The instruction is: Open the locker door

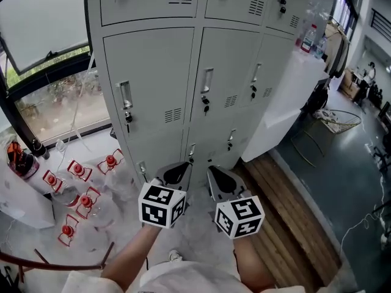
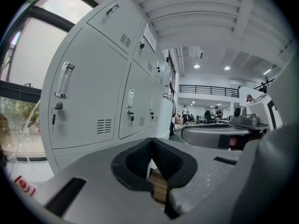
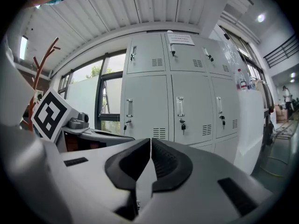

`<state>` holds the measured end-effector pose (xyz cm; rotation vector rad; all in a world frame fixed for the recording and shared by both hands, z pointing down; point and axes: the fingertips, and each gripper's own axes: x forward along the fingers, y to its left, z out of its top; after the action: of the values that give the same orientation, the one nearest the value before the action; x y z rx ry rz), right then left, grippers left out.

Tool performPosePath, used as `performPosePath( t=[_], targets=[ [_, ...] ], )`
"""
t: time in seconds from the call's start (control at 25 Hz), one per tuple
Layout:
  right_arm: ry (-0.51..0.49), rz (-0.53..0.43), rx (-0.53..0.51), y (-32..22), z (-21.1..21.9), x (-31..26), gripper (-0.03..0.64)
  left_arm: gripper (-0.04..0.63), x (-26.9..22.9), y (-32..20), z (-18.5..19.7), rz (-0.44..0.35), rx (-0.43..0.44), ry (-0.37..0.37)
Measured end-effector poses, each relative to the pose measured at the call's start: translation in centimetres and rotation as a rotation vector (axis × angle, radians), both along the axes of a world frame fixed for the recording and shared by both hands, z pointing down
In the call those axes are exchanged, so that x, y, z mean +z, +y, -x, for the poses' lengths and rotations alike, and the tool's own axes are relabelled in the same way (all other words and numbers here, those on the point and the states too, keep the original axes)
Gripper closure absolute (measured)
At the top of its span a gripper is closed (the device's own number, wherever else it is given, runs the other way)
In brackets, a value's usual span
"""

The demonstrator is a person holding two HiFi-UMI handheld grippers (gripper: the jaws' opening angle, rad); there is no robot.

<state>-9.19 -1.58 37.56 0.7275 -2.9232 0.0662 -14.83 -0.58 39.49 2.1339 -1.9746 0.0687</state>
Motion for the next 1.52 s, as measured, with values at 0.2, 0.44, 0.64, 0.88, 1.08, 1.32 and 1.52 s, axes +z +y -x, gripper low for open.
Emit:
performPosePath(
  t=[0.2, 0.44, 0.64, 0.88, 1.08, 1.32, 1.52],
  targets=[
    [-0.006, -0.007, -0.003, -0.7, 2.3, -0.3, 0.614, 0.589, 0.1, -0.5, 2.5, -0.004, -0.001, 0.006],
    [-0.03, -0.019, -0.009, -2.0, 4.4, -0.8, 0.614, 0.589, 0.4, -1.6, 4.4, 0.003, 0.0, -0.006],
    [-0.046, -0.025, -0.017, -3.9, 5.5, -1.0, 0.614, 0.589, 0.3, -3.1, 5.4, 0.007, -0.004, -0.023],
    [-0.065, -0.044, -0.049, -7.0, 6.6, -1.4, 0.614, 0.589, 0.4, -5.8, 6.5, 0.006, -0.034, -0.039],
    [-0.079, -0.051, -0.091, -10.5, 8.1, -1.8, 0.614, 0.589, 0.1, -9.1, 7.8, 0.004, -0.075, -0.05],
    [-0.084, -0.062, -0.147, -15.2, 9.7, -2.5, 0.614, 0.589, -1.1, -13.5, 9.5, -0.01, -0.13, -0.056],
    [-0.09, -0.081, -0.197, -18.4, 11.2, -3.4, 0.614, 0.589, -1.3, -16.3, 10.7, -0.005, -0.177, -0.063]
  ],
)
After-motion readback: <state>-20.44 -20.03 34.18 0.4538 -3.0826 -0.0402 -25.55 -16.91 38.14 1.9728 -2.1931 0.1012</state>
